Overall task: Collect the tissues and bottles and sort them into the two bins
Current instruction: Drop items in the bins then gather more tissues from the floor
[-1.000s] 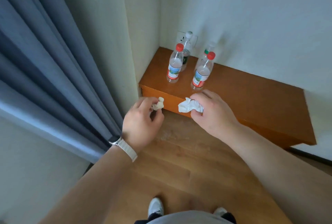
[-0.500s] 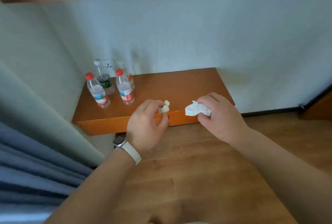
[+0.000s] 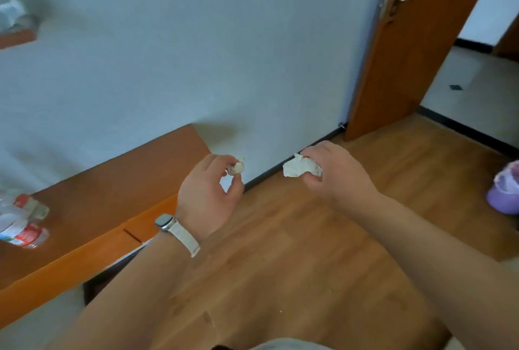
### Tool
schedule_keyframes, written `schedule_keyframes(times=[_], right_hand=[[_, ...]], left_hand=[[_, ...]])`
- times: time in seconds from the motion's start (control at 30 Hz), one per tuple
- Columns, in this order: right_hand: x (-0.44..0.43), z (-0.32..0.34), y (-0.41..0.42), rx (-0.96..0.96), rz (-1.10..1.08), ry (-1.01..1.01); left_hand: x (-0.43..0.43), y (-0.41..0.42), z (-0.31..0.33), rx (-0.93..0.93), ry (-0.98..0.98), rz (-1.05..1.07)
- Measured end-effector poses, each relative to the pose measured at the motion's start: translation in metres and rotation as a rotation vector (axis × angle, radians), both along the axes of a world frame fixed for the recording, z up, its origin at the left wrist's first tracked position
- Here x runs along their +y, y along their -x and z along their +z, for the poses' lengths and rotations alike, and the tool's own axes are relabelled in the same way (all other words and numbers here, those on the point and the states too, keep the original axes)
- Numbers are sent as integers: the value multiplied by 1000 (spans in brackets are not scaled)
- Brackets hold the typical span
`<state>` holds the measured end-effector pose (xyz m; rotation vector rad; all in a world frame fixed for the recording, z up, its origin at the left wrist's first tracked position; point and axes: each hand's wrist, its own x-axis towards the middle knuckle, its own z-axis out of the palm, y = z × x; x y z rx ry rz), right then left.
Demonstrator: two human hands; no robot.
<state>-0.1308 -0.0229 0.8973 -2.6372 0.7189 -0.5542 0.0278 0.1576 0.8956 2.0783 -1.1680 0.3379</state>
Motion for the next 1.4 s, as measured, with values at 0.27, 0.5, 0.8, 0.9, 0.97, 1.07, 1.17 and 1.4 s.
schedule_keyframes(times=[0.27, 0.5, 0.8, 0.9, 0.97, 1.07, 1.17, 1.4], right_hand=[[-72, 13, 108, -22, -237, -3], [-114, 8, 174, 0, -444, -56], [-190, -7, 183, 52, -690, -106], [-230, -4, 170, 72, -763, -115], [-259, -2, 158, 98, -785, -98], [-303, 5, 140, 126, -841, -94], [-338, 7, 127, 127, -880, -63], [-402, 4, 135, 169, -966, -95]], left_hand=[[-129, 71, 8, 15, -78, -266], [-215, 115, 7, 35, -75, -492], [-344, 105, -19, 60, -107, -674], [-394, 93, -23, 81, -116, -761], [-427, 81, -22, 114, -124, -803], [-477, 62, -21, 140, -136, -851], [-524, 50, -19, 123, -142, -903], [-603, 58, -27, 124, -189, -972]])
